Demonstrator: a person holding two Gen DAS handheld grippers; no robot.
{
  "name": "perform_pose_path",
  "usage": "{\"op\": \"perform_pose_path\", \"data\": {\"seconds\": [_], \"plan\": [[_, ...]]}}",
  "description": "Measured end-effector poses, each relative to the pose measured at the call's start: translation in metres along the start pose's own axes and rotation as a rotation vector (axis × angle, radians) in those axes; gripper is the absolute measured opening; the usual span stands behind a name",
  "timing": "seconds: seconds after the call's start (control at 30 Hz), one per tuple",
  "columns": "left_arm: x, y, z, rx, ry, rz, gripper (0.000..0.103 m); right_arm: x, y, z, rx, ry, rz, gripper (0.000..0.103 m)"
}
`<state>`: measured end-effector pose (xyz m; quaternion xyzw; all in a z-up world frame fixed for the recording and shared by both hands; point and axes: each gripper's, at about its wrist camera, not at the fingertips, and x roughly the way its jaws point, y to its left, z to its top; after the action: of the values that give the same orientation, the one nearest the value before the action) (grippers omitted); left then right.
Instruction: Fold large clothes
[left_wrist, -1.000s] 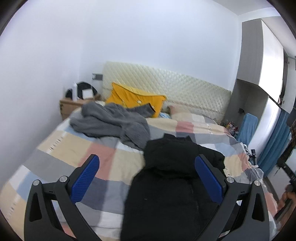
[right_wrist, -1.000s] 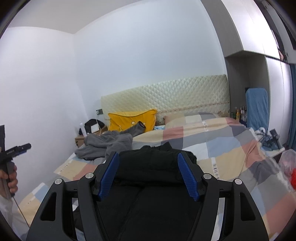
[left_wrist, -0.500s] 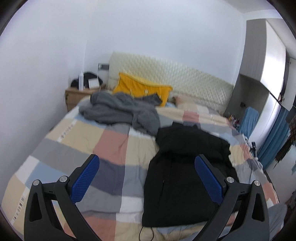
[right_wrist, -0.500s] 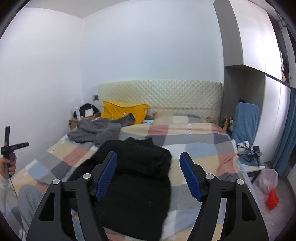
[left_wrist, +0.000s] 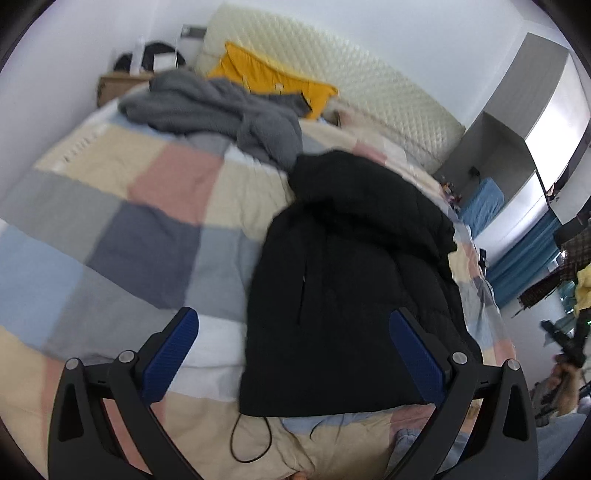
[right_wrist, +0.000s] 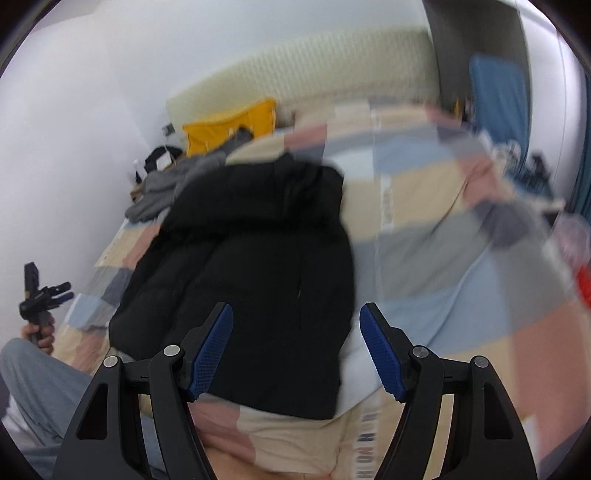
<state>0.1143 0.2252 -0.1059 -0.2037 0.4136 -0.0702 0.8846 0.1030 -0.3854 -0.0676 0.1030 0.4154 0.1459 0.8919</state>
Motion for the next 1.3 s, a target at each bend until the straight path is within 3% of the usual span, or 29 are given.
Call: {"op": "perform_pose_path", "data": {"seconds": [0.4,0.5,0.63,0.7,0.73,0.77,0.8,0.83,0.9,1.03,1.2,1.3], "plan": [[0.093,0.053,-0.038,-0.212,0.186,-0.155,0.101,0.109,-0.071,-0.070,0.260,0.186,0.131,0.080],[0.109,0.061,-0.046,-0.235,0.225,-0.182,0.092,0.131,-0.085,-0.082,0.331,0.205,0.128,0.080],[0.125,0.063,-0.055,-0.231,0.261,-0.159,0.083,0.146,-0.083,-0.081,0.350,0.210,0.161,0.093],[0.129,0.062,-0.057,-0.223,0.266,-0.170,0.079,0.147,-0.078,-0.077,0.337,0.218,0.185,0.094],[0.129,0.060,-0.056,-0.217,0.262,-0.196,0.067,0.146,-0.074,-0.073,0.321,0.222,0.200,0.094],[0.129,0.056,-0.056,-0.219,0.263,-0.244,0.040,0.143,-0.070,-0.071,0.308,0.218,0.220,0.094],[0.129,0.053,-0.056,-0.231,0.264,-0.290,0.035,0.143,-0.069,-0.069,0.299,0.209,0.247,0.094],[0.126,0.049,-0.056,-0.227,0.257,-0.318,0.034,0.138,-0.063,-0.065,0.292,0.186,0.331,0.094],[0.124,0.036,-0.053,-0.176,0.246,-0.336,0.034,0.131,-0.052,-0.060,0.256,0.148,0.393,0.094],[0.142,0.032,-0.053,-0.204,0.302,-0.314,0.040,0.149,-0.052,-0.063,0.255,0.205,0.299,0.093],[0.139,0.022,-0.056,-0.232,0.266,-0.298,0.043,0.157,-0.057,-0.075,0.303,0.198,0.343,0.090],[0.137,0.015,-0.059,-0.224,0.265,-0.265,0.045,0.155,-0.048,-0.078,0.305,0.185,0.346,0.065]]}}
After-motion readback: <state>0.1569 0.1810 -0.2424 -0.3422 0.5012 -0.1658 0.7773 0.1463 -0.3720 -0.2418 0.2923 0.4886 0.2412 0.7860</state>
